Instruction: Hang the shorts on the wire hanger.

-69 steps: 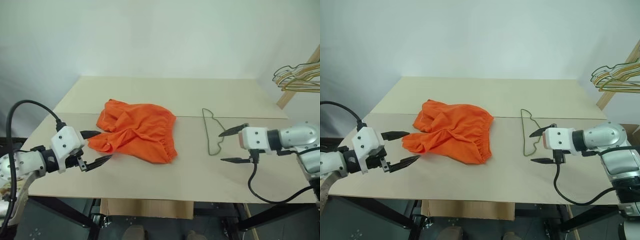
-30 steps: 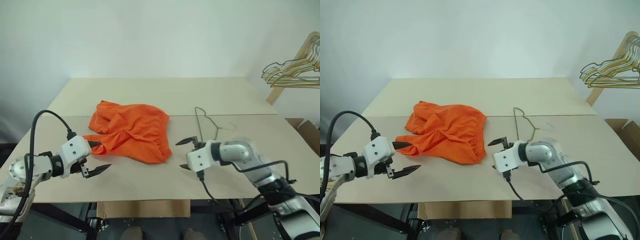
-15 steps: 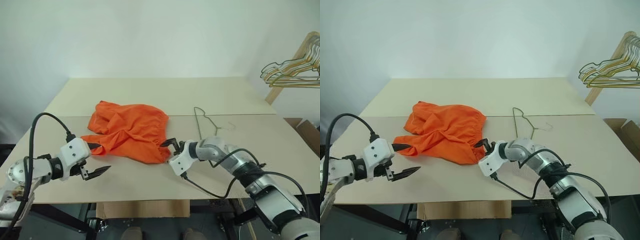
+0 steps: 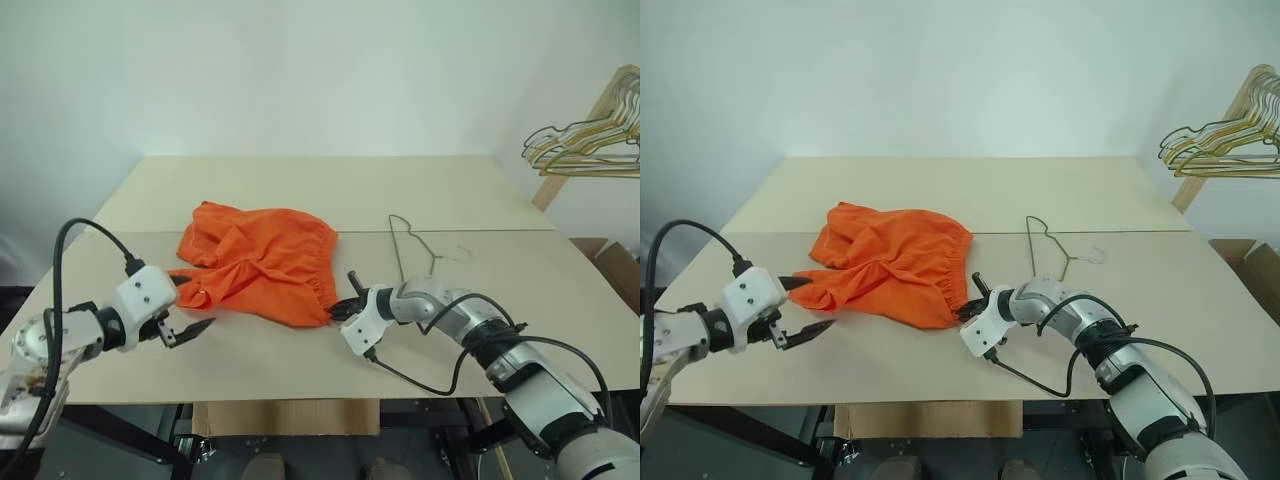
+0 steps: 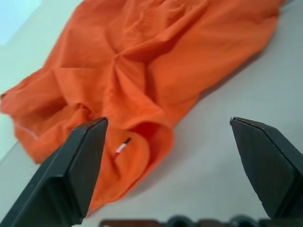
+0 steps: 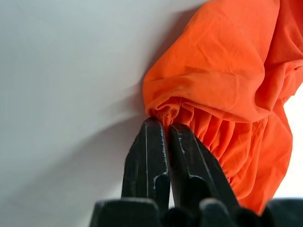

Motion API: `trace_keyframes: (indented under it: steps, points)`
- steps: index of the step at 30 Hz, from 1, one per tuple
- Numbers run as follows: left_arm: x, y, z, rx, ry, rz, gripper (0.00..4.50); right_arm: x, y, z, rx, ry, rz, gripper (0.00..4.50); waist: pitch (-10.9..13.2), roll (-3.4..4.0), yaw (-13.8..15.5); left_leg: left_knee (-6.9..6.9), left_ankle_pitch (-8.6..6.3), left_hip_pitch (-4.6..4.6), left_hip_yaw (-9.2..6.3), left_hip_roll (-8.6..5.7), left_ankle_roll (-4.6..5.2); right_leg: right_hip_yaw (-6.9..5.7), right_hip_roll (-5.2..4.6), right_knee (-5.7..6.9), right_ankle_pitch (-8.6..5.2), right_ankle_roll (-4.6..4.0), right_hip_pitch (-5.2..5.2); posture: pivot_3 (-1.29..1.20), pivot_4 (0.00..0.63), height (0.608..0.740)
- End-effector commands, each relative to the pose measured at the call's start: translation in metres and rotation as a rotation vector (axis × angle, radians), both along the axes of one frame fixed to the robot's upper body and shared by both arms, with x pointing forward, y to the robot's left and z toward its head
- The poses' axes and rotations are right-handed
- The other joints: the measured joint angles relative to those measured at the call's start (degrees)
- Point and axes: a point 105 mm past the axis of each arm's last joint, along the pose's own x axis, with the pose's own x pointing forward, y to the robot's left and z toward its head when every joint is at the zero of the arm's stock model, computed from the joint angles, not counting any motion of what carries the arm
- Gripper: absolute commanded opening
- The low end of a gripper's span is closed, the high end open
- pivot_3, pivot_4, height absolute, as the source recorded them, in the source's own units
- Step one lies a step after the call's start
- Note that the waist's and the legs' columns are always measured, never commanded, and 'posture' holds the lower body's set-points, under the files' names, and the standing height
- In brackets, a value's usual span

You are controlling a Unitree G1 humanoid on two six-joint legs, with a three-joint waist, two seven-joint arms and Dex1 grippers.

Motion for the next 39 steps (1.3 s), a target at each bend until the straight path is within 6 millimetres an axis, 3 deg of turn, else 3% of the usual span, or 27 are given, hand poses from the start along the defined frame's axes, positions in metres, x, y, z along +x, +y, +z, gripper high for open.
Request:
trace_keyframes:
  steps: [1,5,13,17,20,31,36,39]
  points:
    - [0.021,0.001,-0.002,-0.034,0.004,0.085,4.5,0.004,0.003,0.014,0.035,-0.034,0.01,0.02,0.0,0.0,0.02,0.0,0.0,0.0,0.0,-0.01,0.0,0.0,0.0,0.04,-0.01,0.0,-0.01,0.16,0.0,0.74]
    - [0.042,0.003,-0.015,-0.095,0.046,0.175,4.5,0.001,0.003,0.011,0.041,-0.021,0.005,0.02,-0.01,-0.02,-0.17,0.0,0.01,-0.03,0.0,-0.01,-0.02,0.03,0.02,0.1,-0.01,-0.01,-0.07,0.14,0.0,0.74]
    - [0.058,-0.008,-0.042,-0.234,0.186,0.231,4.5,0.002,0.004,0.011,0.061,-0.016,-0.019,0.02,-0.02,-0.03,-0.51,0.01,0.04,-0.04,-0.01,0.03,-0.07,0.07,0.09,0.18,-0.02,-0.03,-0.15,0.12,0.0,0.74]
    - [0.061,-0.018,-0.042,-0.342,0.216,0.204,4.5,0.002,0.004,0.011,0.063,-0.014,-0.022,0.02,-0.02,-0.03,-0.57,0.0,0.04,-0.05,-0.02,0.05,-0.07,0.09,0.12,0.17,-0.02,-0.03,-0.16,0.12,0.0,0.74]
    - [0.062,-0.022,-0.043,-0.399,0.243,0.19,3.9,0.002,0.003,0.011,0.068,-0.01,-0.027,0.0,-0.02,-0.03,-0.58,0.01,0.04,-0.06,-0.02,0.05,-0.08,0.09,0.12,0.17,-0.02,-0.03,-0.16,0.12,0.0,0.74]
    - [0.058,-0.013,-0.04,-0.337,0.185,0.22,0.18,0.002,0.003,0.011,0.077,0.003,-0.037,0.0,-0.02,-0.04,-1.54,0.0,0.04,-0.06,-0.04,0.06,-0.09,0.11,0.13,0.18,-0.02,-0.04,-0.17,0.12,0.0,0.74]
    - [0.042,0.001,-0.026,-0.258,0.119,0.192,0.08,0.006,-0.009,0.01,0.072,-0.001,-0.083,0.0,-0.02,-0.04,-1.97,-0.01,0.02,-0.09,-0.05,0.08,-0.11,0.15,0.13,0.2,-0.02,-0.04,-0.23,0.12,0.0,0.74]
    - [0.021,0.001,-0.007,-0.24,0.033,0.052,0.08,0.013,-0.025,0.016,0.124,0.027,-0.185,0.0,-0.02,-0.03,-2.04,-0.03,0.01,-0.08,-0.04,0.11,-0.12,0.17,0.13,0.21,-0.04,-0.08,-0.26,0.13,0.0,0.74]
